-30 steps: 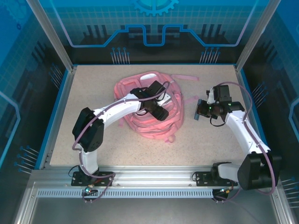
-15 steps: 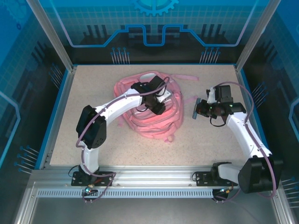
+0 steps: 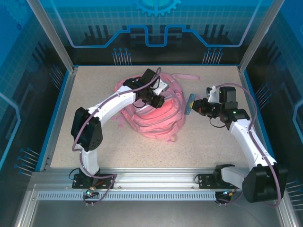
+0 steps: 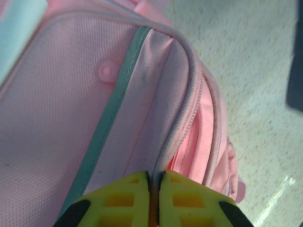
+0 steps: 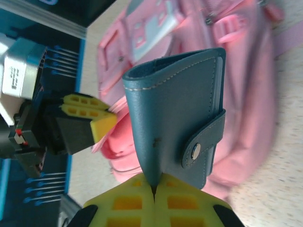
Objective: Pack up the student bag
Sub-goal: Place the card holder in the student bag.
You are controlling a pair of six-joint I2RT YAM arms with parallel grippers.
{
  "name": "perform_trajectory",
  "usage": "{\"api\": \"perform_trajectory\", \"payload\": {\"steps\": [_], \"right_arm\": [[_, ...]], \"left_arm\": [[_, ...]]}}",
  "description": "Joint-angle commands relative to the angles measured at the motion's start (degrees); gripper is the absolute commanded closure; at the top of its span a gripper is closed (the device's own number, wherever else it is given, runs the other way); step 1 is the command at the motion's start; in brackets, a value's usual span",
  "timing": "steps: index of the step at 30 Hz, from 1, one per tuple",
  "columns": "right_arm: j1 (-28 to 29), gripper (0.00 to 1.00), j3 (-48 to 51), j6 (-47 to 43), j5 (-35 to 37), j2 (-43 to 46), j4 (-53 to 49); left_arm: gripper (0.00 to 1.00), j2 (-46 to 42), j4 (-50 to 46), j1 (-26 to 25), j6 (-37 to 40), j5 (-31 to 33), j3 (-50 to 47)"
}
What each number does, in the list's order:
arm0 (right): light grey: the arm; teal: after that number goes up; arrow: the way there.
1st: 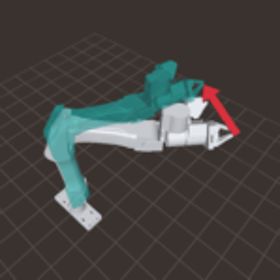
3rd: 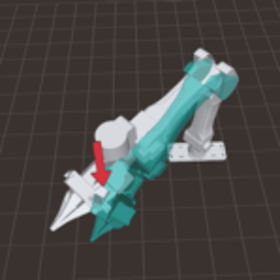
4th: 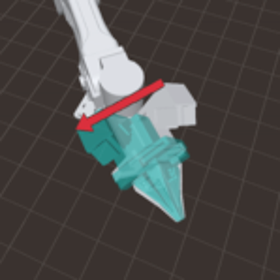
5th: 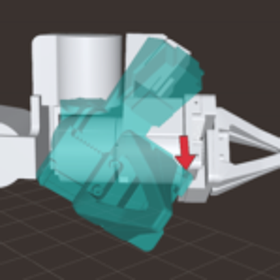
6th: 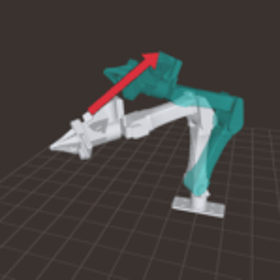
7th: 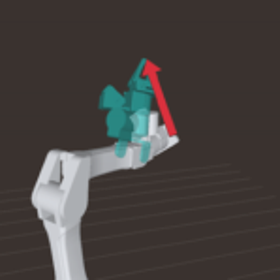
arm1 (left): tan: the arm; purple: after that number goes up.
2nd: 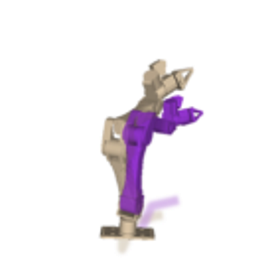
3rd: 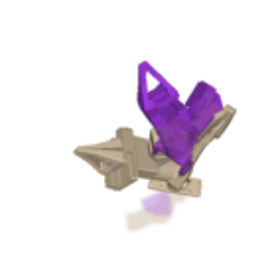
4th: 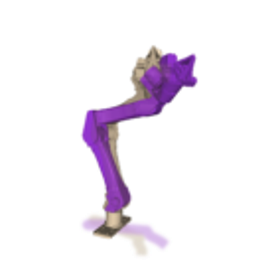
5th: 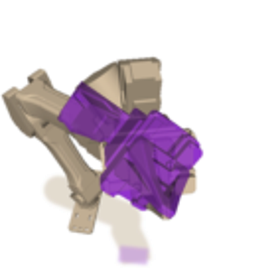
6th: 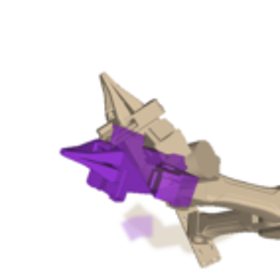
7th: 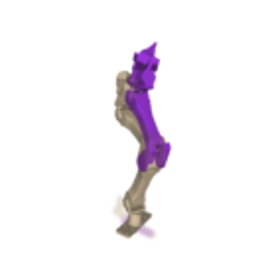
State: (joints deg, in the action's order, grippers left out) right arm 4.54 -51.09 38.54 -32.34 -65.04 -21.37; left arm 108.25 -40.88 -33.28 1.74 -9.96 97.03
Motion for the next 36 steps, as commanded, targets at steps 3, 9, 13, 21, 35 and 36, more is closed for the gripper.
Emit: {"api": "perform_trajectory", "payload": {"steps": [3,9,13,21,35,36], "right_arm": [[4.58,1.0,3.39,12.69,-7.32,-0.78,17.55],[9.72,0.99,3.5,20.39,-6.26,-5.9,27.13],[11.27,0.99,4.18,24.85,-5.04,-10.68,32.6],[12.03,0.97,2.99,26.66,0.35,-19.45,31.78],[16.39,0.85,-6.04,30.48,4.27,-31.39,30.78],[16.83,0.84,-7.07,30.15,4.06,-32.15,30.33]], "left_arm": [[0.94,-5.87,14.08,0.64,-7.4,-1.24,-0.58],[0.95,-4.67,16.88,0.62,-11.48,-1.47,1.71],[0.95,-3.94,17.06,0.59,-12.94,-1.58,2.71],[0.96,-3.52,16.98,0.53,-14.02,-2.51,2.55],[0.96,-2.68,16.8,0.56,-15.16,-2.86,2.47],[0.96,-2.59,16.88,0.53,-15.23,-2.8,2.56]]}}
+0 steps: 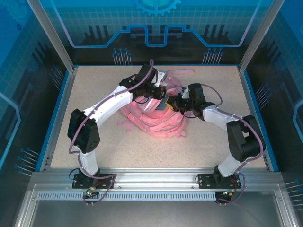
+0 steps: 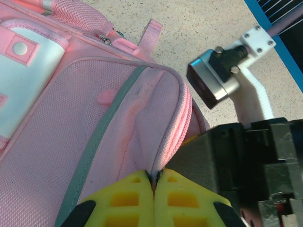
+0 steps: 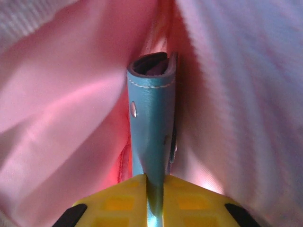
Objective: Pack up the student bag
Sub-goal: Place the card holder in the student bag, then close the student bag at the center of the table.
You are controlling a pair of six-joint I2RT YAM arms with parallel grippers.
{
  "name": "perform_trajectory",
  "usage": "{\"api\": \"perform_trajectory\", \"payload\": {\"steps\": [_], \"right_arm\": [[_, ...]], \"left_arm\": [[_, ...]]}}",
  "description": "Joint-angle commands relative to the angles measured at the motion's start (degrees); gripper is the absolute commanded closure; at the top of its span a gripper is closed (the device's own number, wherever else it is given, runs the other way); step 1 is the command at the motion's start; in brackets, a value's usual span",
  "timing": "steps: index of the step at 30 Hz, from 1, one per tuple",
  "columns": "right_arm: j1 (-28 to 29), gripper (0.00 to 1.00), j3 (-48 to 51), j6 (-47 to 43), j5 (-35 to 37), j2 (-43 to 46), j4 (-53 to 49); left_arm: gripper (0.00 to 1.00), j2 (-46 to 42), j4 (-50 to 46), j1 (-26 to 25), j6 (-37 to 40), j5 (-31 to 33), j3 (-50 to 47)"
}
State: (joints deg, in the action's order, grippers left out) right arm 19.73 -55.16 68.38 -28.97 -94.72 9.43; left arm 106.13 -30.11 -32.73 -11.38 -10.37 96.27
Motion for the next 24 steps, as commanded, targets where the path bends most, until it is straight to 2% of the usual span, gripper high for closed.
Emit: {"api": "perform_trajectory", "payload": {"steps": [1,5,9,13,18,19,21,23,24], "right_arm": [[1.93,0.83,-4.17,-0.1,0.51,-3.09,-1.37],[1.72,0.71,-5.13,-1.07,0.06,-3.1,-4.7],[1.02,0.6,-2.93,-3.98,1.4,1.76,-9.33],[0.13,0.56,-0.43,-8.53,6.03,8.56,-18.83],[-1.49,0.5,1.69,-12.75,16.34,16.83,-31.48],[-1.8,0.47,2.14,-13.58,18.7,18.39,-33.24],[-2.32,0.43,2.25,-15.17,22.29,20.94,-35.87],[-2.33,0.37,1.82,-17.41,25.81,23.13,-38.29],[-2.25,0.35,1.68,-18.41,26.93,23.96,-38.79]], "left_arm": [[0.95,-0.33,6.1,0.02,-2.31,-2.29,3.45],[0.94,-0.48,5.85,0.28,-3.3,-1.96,3.55],[0.93,-0.12,5.4,0.67,-3.56,-2.27,3.44],[0.93,0.65,5.5,1.11,-4.17,-2.72,3.79],[0.89,2.93,5.69,1.04,-5.57,-5.58,5.33],[0.85,3.56,5.11,1.08,-6.28,-6.7,6.05],[0.71,3.75,4.1,1.1,-7.59,-8.56,6.51],[0.55,1.96,4.94,1.22,-8.44,-9.1,3.77],[0.5,0.69,5.33,1.28,-8.77,-8.9,2.08]]}}
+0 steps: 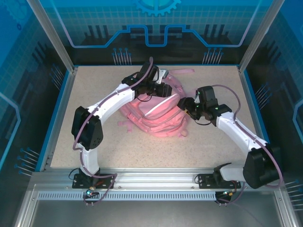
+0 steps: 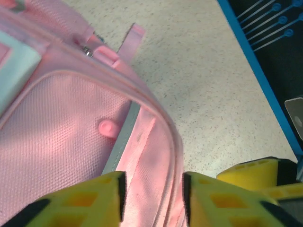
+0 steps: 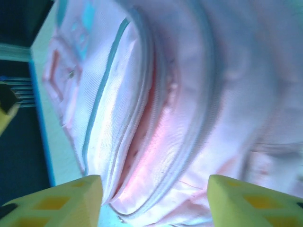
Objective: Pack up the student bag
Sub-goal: Close the student bag at the center of the table, then zip the student bag at the center of the table.
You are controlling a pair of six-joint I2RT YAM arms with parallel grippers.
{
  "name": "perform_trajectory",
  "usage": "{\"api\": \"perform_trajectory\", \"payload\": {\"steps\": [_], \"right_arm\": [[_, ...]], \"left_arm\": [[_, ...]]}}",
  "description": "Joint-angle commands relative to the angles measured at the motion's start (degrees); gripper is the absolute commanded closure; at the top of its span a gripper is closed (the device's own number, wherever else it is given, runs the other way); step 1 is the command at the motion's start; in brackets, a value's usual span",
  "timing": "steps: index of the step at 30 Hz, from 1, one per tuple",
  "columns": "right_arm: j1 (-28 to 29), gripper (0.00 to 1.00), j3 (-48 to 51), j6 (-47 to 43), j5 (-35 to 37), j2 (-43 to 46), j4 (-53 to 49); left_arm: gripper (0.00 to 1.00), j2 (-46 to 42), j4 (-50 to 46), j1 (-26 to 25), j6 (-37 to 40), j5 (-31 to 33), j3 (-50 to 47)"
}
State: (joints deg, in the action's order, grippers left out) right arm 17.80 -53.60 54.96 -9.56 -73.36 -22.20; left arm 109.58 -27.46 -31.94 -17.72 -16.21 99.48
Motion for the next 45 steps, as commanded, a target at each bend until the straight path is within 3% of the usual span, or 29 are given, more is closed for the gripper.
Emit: {"api": "perform_trajectory", "payload": {"steps": [1,4,8,14,17,20,29,40,45], "right_arm": [[-0.08,0.33,-0.06,-6.03,8.76,3.39,-7.58],[0.67,0.29,-1.43,-9.11,10.0,4.22,-8.25],[2.93,0.27,-4.2,-12.12,8.95,2.35,-8.17],[5.7,0.25,-6.15,-12.77,6.08,-2.25,-6.01],[6.73,0.19,-6.42,-13.12,5.36,-3.49,-4.73],[7.72,0.14,-6.94,-13.3,5.52,-4.5,-4.5],[9.85,0.14,-8.21,-12.68,4.73,-7.31,-5.14],[10.95,0.14,-7.83,-12.95,0.62,-9.1,-4.99],[12.14,0.16,-8.47,-12.64,-0.57,-10.74,-4.28]], "left_arm": [[0.45,-4.2,3.13,0.8,-2.72,-2.92,-3.34],[0.34,-9.28,4.2,2.36,-4.03,-2.51,-10.82],[0.27,-17.81,5.4,4.44,-3.77,-0.07,-22.03],[0.21,-28.59,5.77,5.4,1.75,6.11,-36.6],[0.21,-30.74,5.29,5.41,5.47,7.03,-41.65],[0.25,-31.03,6.03,5.4,8.7,6.72,-45.08],[0.58,-25.02,8.09,5.4,13.36,6.67,-43.88],[0.62,-21.71,8.06,5.38,17.09,9.7,-41.52],[0.75,-20.25,7.88,5.4,16.76,8.04,-40.68]]}}
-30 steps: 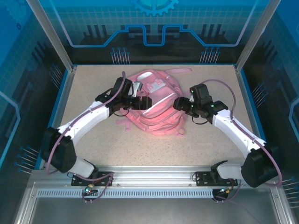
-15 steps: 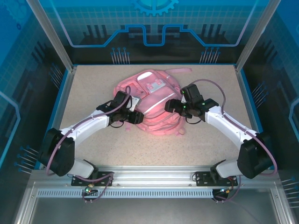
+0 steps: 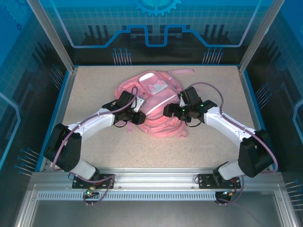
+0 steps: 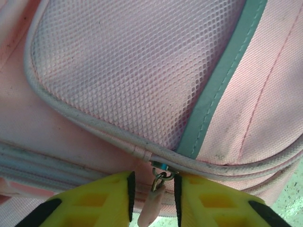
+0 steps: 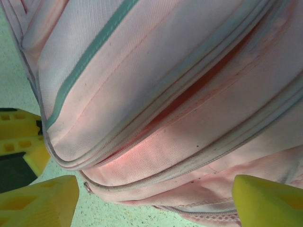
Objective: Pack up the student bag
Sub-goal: Zip the student bag at the center of the table.
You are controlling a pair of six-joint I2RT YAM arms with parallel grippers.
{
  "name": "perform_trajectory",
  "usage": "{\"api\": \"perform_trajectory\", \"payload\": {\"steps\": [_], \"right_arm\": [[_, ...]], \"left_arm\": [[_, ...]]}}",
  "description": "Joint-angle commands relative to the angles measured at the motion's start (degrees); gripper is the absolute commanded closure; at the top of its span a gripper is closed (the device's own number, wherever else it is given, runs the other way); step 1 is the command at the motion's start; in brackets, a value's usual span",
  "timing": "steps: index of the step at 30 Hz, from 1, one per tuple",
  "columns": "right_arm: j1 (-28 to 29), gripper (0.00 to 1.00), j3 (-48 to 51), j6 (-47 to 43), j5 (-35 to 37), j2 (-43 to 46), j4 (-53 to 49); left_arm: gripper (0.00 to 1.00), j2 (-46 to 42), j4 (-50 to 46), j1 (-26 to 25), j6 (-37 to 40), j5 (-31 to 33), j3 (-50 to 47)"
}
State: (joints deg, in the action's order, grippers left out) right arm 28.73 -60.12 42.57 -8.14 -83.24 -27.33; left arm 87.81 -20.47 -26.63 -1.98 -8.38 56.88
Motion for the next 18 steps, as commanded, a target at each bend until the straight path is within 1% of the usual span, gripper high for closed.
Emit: {"api": "perform_trajectory", "payload": {"steps": [1,4,9,12,14,16,18], "right_arm": [[1.47,0.17,-2.07,-0.25,-2.18,-1.2,1.03],[1.98,0.19,-2.41,0.15,-2.87,-2.19,1.63],[3.04,0.26,-2.48,1.13,-4.73,-3.81,4.45],[3.69,0.3,-2.38,2.12,-4.99,-4.42,6.66],[4.03,0.33,-2.38,2.71,-5.0,-4.94,7.82],[4.44,0.38,-2.74,3.45,-5.04,-6.05,8.83],[4.75,0.48,-3.46,3.91,-5.3,-7.68,9.55]], "left_arm": [[0.78,1.62,0.85,0.11,1.01,0.04,1.83],[0.85,1.53,0.44,0.05,0.79,-0.48,1.57],[0.94,1.26,-0.24,0.01,-0.06,-0.78,0.76],[0.99,0.16,-0.01,0.0,-0.85,-0.97,-0.25],[1.0,-1.07,-0.05,0.0,-1.43,-1.26,-1.09],[1.0,-2.67,0.23,-0.08,-2.13,-2.21,-1.99],[1.0,-4.14,0.81,-0.38,-3.0,-3.44,-2.97]]}}
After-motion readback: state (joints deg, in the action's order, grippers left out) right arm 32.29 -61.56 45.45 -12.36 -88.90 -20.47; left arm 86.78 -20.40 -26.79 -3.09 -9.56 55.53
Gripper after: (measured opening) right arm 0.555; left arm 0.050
